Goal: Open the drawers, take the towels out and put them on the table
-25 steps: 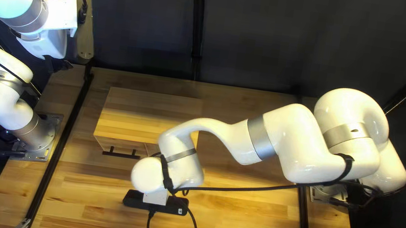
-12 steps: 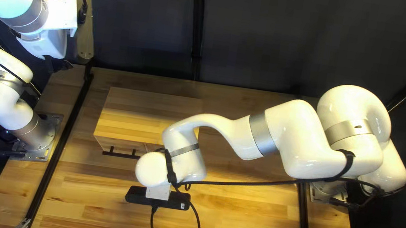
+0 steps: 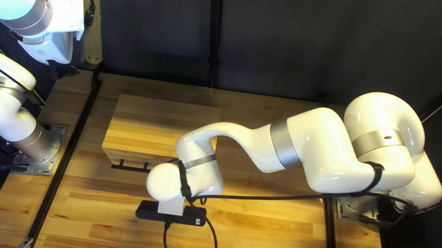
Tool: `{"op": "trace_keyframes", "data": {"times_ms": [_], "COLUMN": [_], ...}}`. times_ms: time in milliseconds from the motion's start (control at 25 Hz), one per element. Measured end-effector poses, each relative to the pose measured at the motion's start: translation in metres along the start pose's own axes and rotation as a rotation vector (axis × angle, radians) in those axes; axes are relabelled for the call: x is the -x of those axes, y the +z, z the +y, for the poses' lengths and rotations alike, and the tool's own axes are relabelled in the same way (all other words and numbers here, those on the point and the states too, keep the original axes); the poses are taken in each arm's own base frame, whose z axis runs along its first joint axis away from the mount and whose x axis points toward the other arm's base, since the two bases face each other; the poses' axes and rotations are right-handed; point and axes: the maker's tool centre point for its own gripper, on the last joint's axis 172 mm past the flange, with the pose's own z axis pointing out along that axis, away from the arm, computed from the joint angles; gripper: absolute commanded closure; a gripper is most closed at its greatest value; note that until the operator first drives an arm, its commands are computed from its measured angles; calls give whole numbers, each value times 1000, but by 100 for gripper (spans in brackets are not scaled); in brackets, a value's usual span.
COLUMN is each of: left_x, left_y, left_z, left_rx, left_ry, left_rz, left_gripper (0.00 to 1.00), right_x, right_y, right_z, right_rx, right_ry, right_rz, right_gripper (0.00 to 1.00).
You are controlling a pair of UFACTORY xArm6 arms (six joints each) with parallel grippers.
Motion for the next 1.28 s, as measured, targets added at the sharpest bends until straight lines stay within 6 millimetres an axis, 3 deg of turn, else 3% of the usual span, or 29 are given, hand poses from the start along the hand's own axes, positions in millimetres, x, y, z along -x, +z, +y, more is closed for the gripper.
{"op": "trace_keyframes", "data": {"times_ms": [320, 440, 480, 520, 600, 1280], "left_x": [0, 0, 0, 0, 0, 0], "left_y": [0, 0, 0, 0, 0, 0], "left_z": [0, 0, 0, 0, 0, 0], "left_rx": [0, 0, 0, 0, 0, 0], "left_ry": [0, 0, 0, 0, 0, 0], "left_rz": [0, 0, 0, 0, 0, 0], "left_gripper": [0, 0, 0, 0, 0, 0], "right_x": [2, 3, 3, 3, 3, 3], "right_y": [0, 0, 0, 0, 0, -1], "right_z": [2, 3, 3, 3, 3, 3], "right_rx": [2, 4, 4, 4, 3, 4], "right_ry": [-6, -7, -6, -6, -6, -8], "right_rz": [0, 1, 1, 1, 1, -1], "right_gripper": [0, 11, 19, 54, 100, 100]}}
